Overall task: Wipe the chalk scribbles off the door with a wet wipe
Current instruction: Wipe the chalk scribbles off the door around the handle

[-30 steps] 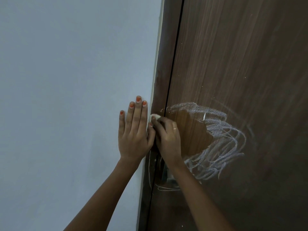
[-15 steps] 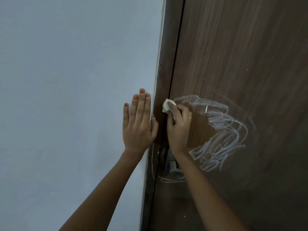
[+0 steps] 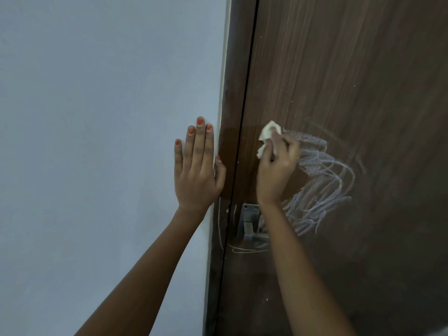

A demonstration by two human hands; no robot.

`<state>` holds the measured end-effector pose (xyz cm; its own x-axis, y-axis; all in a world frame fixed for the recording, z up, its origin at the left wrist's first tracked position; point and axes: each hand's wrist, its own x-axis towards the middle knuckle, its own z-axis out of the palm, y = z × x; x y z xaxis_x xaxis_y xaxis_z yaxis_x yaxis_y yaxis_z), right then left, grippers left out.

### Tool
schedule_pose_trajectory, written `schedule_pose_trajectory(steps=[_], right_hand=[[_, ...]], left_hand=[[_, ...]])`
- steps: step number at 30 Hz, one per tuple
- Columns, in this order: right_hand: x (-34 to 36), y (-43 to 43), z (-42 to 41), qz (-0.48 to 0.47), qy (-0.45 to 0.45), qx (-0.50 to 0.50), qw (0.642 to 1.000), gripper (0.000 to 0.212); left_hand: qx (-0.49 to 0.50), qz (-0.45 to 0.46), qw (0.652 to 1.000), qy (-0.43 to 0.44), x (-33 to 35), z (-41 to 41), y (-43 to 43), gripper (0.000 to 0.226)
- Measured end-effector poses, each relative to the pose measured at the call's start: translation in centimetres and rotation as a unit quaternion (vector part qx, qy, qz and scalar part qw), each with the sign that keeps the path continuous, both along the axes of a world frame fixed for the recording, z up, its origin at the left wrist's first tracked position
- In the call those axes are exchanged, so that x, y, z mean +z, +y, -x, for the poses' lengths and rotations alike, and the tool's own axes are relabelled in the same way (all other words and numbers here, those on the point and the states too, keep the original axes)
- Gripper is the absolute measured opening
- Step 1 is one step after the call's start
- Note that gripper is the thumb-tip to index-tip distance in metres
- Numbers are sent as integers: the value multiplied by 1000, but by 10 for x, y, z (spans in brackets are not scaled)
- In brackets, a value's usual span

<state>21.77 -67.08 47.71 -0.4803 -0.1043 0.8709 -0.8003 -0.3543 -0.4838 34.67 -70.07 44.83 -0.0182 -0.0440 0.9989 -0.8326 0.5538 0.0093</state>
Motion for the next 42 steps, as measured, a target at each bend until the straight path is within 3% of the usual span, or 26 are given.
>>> schedule_pose_trajectory(steps=[5,9,11,14,17,21,24,27,30,32,34,39,42], right_hand=[[-15,-7,-32,-109,264,-38,958,36],[-4,-3,-20,-94,275,-46,956,33],[4,0,-3,-80,223,-66,969,27],[6,13,29,-46,37,-72,996,21],[-4,29,58,3,-124,-84,989,20],[-10,34,62,37,-191,-86,977,23],[2,22,42,1,-137,-74,988,25],[13,9,11,-46,5,-63,997,25],[9,0,-13,-84,174,-65,979,29],[5,2,-8,-92,212,-67,971,29],[2,9,13,-81,152,-92,981,25],[0,35,73,-6,-166,-128,978,25],[3,37,77,9,-188,-118,975,27]], left_hand=[[11,-1,1000,-2,0,0,1,56],[13,-3,1000,-5,1,-1,1,56],[10,-6,1000,-3,2,-1,1,56],[9,-7,1000,1,1,-1,0,56],[16,0,1000,0,1,0,0,56],[15,-2,1000,5,-1,0,0,57],[17,-3,1000,5,-1,1,0,57],[21,-6,1000,4,0,1,0,56],[23,-6,1000,3,0,0,1,55],[24,-2,1000,1,0,0,2,55],[24,1,1000,-2,1,0,1,55],[23,5,1000,1,1,1,2,55],[26,5,1000,1,1,2,2,55]])
